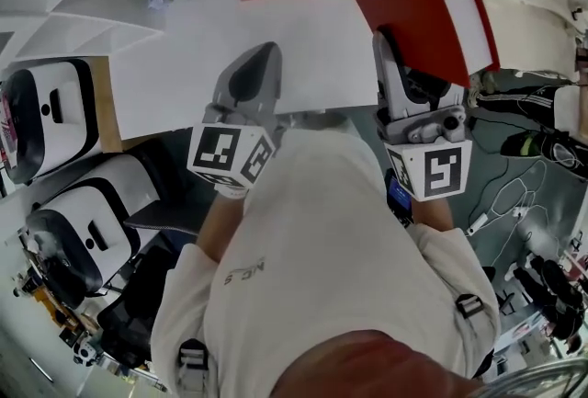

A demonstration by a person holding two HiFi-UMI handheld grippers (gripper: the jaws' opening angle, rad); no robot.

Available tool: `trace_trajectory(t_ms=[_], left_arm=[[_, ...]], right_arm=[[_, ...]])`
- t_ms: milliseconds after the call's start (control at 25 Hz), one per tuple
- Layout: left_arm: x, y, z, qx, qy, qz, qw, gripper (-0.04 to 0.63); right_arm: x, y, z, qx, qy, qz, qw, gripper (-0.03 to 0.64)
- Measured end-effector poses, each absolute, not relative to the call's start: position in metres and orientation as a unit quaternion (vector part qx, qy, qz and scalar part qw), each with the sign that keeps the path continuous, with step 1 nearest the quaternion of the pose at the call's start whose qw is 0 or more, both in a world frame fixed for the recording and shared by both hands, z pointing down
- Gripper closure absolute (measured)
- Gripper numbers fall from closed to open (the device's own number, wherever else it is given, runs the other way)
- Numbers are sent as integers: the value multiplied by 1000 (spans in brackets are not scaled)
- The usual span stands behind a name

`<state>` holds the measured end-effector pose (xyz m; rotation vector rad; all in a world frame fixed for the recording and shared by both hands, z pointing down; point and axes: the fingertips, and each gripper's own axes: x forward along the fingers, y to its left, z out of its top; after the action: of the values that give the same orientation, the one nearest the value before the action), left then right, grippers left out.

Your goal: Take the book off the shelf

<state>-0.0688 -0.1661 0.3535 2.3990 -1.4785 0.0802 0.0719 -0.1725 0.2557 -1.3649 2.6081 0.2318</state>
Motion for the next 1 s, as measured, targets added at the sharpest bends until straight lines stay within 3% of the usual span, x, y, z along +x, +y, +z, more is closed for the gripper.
trace_trajectory(t_ms=[480, 1000], left_arm=[[-64, -171, 370, 833, -526, 38, 169, 595], [-47, -156, 384, 840, -516, 71, 149, 595]], right_arm=[[114, -152, 320, -504, 861, 46, 43, 446], [117, -164, 414, -520, 851, -73, -17, 446]])
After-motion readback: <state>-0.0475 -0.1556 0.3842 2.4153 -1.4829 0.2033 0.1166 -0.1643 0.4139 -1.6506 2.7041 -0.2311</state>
